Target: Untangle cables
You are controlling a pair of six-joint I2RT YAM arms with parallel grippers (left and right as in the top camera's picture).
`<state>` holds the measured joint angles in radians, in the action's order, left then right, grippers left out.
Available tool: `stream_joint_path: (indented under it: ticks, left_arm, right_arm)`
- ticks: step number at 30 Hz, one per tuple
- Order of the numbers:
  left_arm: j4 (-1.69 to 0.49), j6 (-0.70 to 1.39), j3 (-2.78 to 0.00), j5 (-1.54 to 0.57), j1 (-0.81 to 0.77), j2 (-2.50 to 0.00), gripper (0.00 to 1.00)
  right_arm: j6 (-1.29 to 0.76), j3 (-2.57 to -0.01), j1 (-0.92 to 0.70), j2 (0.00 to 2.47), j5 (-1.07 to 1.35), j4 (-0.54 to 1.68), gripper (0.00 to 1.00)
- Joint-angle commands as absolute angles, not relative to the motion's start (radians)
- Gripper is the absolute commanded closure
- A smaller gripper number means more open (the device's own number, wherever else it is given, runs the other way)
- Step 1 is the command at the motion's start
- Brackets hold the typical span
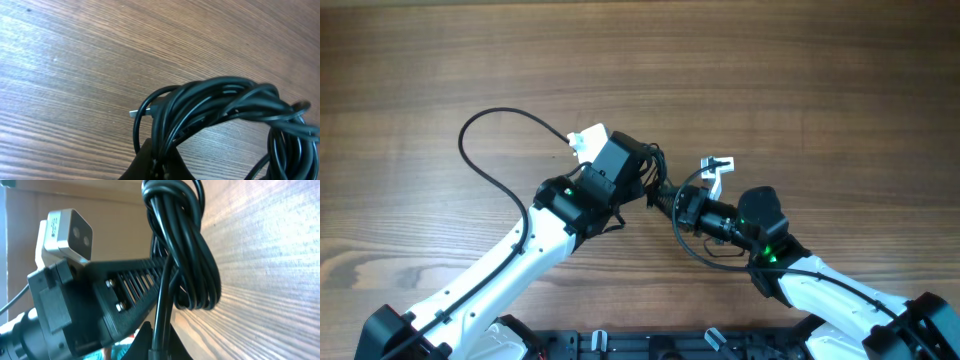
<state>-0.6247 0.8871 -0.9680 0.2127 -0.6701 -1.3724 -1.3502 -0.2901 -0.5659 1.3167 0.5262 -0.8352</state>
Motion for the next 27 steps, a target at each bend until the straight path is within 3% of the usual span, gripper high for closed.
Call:
stream_joint_path:
  ticks: [1, 9, 14, 21, 23, 27]
  left_arm:
    - [-0.630, 0.814, -0.973, 0.221, -0.707, -1.364, 0.96]
    - [-0.624, 0.809, -0.973, 0.221, -0.818, -1.364, 0.96]
    - [-0.617, 0.780, -0.973, 0.164, -0.840, -1.361, 0.96]
    - [-0.587, 0.296, -0.973, -0.269, -0.841, -1.361, 0.96]
    - [-0.596, 0.180, -0.973, -0.390, -0.841, -1.361, 0.96]
    - [-0.600, 0.163, -0.973, -0.357, -0.812, -1.360, 0.96]
  right_arm:
    - [-1.344, -0.301, -0.552, 1.320, 0.419, -0.884, 0.95]
    - [-1.333, -0.301, -0.552, 1.320, 0.272, -0.887, 0.96]
    - [-1.333, -0.301, -0.552, 1.320, 0.171, -0.773, 0.95]
    - [-1.282, -0.301, -0.552, 1.320, 0.146, -0.739, 0.94]
    - [-1.250, -0.301, -0.552, 1.320, 0.146, -0.739, 0.89]
    - [-1.162, -0.301, -0.551, 1.319, 0.150, -0.738, 0.73]
